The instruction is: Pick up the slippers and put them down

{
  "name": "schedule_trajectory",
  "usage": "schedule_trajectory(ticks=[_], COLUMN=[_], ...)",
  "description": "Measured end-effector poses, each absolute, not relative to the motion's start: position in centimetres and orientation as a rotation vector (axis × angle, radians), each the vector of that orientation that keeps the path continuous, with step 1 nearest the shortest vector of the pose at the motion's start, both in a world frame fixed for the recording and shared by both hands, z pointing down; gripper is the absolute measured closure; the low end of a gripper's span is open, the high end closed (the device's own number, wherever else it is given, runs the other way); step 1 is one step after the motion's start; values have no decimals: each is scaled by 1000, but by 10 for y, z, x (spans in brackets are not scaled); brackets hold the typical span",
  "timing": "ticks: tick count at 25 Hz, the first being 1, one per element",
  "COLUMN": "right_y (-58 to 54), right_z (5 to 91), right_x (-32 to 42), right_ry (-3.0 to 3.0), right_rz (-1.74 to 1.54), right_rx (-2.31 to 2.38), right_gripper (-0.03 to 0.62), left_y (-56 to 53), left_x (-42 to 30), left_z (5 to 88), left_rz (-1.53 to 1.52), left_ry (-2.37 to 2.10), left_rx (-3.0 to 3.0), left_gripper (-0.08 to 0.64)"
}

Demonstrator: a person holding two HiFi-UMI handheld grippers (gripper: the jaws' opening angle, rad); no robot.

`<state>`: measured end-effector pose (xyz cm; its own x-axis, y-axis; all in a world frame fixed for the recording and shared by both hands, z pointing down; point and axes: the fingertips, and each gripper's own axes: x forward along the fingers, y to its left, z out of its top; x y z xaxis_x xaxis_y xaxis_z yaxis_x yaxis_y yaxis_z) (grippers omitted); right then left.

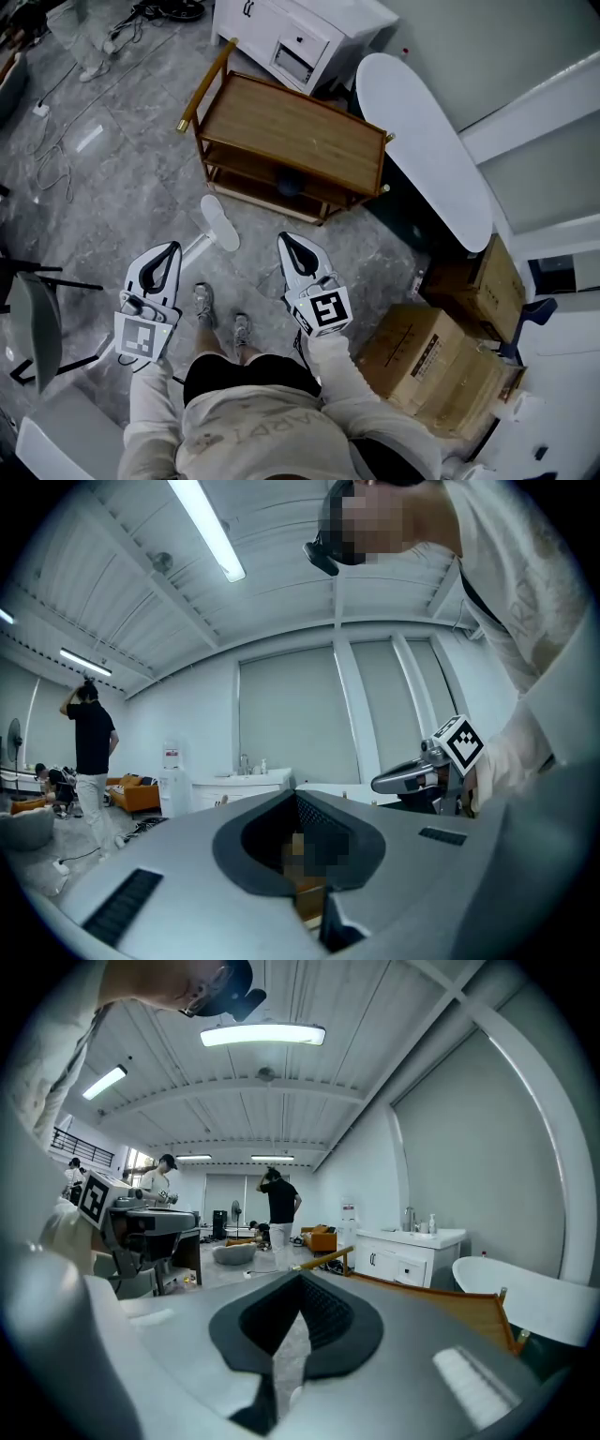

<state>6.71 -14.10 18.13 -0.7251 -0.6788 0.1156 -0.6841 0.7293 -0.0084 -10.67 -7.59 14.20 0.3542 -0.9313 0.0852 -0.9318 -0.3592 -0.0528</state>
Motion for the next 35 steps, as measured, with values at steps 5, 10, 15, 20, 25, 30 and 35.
schedule_trajectory(ticks=[5, 10, 15, 20, 25, 30, 35], right_y=[-134, -127, -119, -113, -107, -103, -99], right_z=[149, 125, 105, 89, 77, 69, 66], right_x=[79, 84, 88, 88, 88, 87, 86], right_ry=[-2834, -2844, -2860, -2883, -2900, -2908, -2918], right_rz=[47, 9, -5, -26, -46, -66, -78], right_rx=[1142, 1161, 1166, 1157, 1145, 1132, 1121], right_gripper=[583, 583, 583, 583, 583, 583, 583], left_y=[-67, -58, -51, -47, -42, -39, -37], left_x=[-95, -89, -82, -78, -74, -68, -61], left_z=[113, 94, 75, 60, 50, 41, 31], left_rz=[132, 108, 69, 44, 33, 4, 10], left_ry=[-1788, -1790, -1797, -1811, -1832, -1839, -1854], left_rx=[2598, 2617, 2641, 2652, 2681, 2671, 2727], left_gripper=[555, 555, 555, 555, 555, 555, 555])
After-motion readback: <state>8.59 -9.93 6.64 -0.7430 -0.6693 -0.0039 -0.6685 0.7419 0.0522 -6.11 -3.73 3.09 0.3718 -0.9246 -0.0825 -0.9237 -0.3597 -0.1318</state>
